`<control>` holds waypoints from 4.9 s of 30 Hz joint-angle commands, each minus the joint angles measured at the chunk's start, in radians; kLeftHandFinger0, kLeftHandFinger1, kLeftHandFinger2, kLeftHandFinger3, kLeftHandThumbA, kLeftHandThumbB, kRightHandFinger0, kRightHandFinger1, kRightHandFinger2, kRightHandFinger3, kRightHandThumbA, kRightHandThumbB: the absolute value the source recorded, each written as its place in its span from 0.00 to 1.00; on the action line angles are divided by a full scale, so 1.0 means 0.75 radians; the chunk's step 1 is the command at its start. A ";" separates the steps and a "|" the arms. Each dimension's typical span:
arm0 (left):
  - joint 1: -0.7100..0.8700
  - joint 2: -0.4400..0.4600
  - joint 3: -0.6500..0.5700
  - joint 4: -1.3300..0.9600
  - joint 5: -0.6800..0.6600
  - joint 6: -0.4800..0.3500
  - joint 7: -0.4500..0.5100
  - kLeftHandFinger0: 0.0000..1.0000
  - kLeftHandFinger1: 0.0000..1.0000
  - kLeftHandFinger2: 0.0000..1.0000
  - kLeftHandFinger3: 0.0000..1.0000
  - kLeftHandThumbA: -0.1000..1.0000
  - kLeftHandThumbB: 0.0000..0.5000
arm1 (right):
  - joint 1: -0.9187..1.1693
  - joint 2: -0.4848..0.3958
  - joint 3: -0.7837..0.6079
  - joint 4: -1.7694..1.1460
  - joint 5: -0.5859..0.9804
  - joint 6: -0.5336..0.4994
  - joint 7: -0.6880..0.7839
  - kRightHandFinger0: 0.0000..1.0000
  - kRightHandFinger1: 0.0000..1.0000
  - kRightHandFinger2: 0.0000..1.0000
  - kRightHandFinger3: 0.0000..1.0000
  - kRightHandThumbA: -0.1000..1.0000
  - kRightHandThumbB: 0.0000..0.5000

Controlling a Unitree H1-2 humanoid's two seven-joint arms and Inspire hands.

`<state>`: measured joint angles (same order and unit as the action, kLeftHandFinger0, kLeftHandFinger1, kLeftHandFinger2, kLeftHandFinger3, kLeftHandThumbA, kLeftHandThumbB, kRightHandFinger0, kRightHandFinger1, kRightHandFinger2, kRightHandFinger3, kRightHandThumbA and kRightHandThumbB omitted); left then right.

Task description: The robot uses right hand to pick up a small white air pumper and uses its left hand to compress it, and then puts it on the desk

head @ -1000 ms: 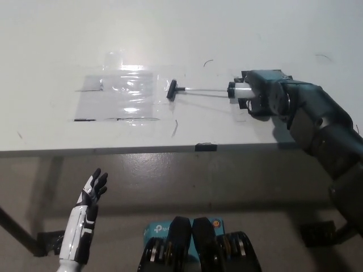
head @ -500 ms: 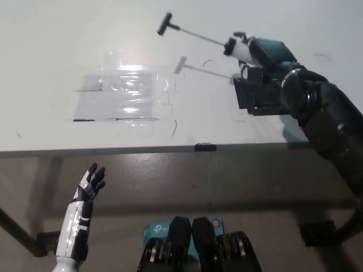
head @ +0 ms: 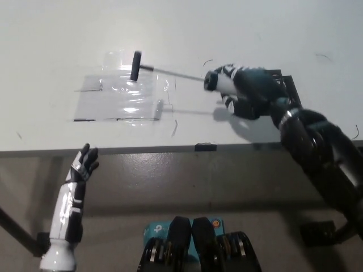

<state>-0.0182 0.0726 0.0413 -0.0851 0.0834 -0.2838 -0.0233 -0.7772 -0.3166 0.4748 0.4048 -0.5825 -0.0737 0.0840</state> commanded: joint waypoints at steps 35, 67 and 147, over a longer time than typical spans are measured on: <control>-0.283 -0.073 0.005 -0.341 -0.096 0.180 -0.001 1.00 1.00 1.00 1.00 1.00 0.54 | 0.084 -0.161 0.012 -1.135 -0.174 0.366 0.832 0.00 0.44 0.79 0.79 0.00 0.37; -0.186 -0.088 -0.040 -0.448 -0.182 0.197 -0.009 1.00 1.00 1.00 1.00 1.00 0.60 | 0.108 -0.074 -0.024 -1.121 -0.198 0.323 0.856 0.04 0.49 0.81 0.77 0.00 0.38; 0.138 -0.017 0.011 -0.202 -0.163 -0.020 -0.047 1.00 1.00 1.00 1.00 1.00 0.32 | -0.405 -0.003 -0.247 0.410 -0.324 0.146 0.234 0.14 0.68 0.97 0.95 0.00 0.41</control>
<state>0.0637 0.0613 0.0887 -0.2482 -0.0485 -0.1915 -0.0253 -0.9253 -0.3391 0.3082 0.4940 -0.8568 0.1301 0.5381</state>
